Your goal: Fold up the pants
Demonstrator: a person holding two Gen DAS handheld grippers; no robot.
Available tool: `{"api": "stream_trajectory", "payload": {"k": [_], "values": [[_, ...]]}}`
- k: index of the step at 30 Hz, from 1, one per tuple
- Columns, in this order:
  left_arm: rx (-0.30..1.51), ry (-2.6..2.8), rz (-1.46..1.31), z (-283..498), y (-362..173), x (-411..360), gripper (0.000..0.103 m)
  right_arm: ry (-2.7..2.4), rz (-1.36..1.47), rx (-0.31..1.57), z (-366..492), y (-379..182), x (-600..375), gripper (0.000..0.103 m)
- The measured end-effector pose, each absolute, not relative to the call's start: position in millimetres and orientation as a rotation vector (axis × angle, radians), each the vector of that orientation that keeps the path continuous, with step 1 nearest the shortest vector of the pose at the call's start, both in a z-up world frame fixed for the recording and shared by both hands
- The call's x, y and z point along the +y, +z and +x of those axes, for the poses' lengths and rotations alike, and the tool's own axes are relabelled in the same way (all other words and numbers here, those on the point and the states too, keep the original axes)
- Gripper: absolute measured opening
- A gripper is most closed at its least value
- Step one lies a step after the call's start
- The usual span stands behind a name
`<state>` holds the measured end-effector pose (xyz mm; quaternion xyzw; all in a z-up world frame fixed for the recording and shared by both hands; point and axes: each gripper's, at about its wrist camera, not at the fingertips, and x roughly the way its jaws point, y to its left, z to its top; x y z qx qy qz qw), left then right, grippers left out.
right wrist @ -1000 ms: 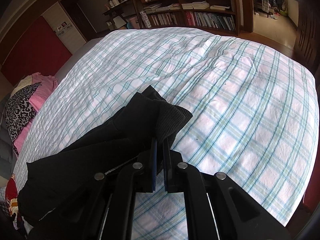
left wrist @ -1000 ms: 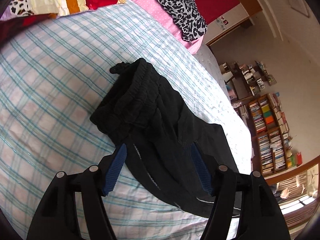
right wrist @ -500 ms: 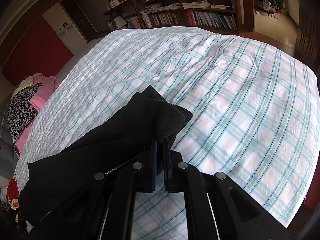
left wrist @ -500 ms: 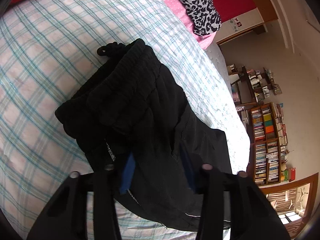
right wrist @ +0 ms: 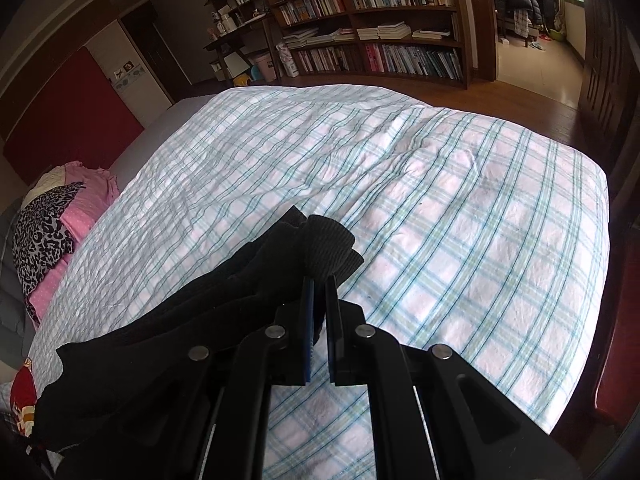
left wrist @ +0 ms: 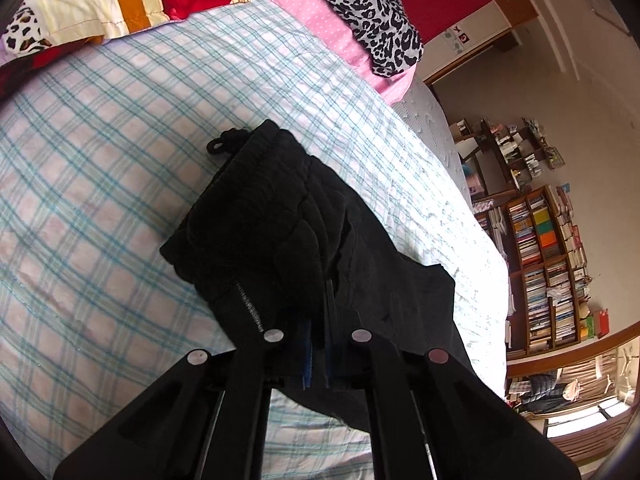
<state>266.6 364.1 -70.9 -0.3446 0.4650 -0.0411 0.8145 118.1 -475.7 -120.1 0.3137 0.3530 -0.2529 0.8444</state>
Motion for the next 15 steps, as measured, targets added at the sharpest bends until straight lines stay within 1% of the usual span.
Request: {"api": "stream_trajectory", "payload": {"k": [6, 8, 12, 15], "values": [[1.086, -0.043, -0.662, 260, -119, 362, 0.004, -0.551, 0.625, 0.818, 128, -154, -474, 0.005], [1.093, -0.028, -0.645, 258, -129, 361, 0.008, -0.551, 0.641, 0.819, 129, -159, -476, 0.005], [1.093, -0.009, -0.570, 259, -127, 356, 0.012, -0.526, 0.631, 0.781, 128, -144, -476, 0.005], [1.086, -0.006, -0.565, 260, -124, 355, 0.012, -0.477, 0.617, 0.705, 133, -111, -476, 0.005]]}}
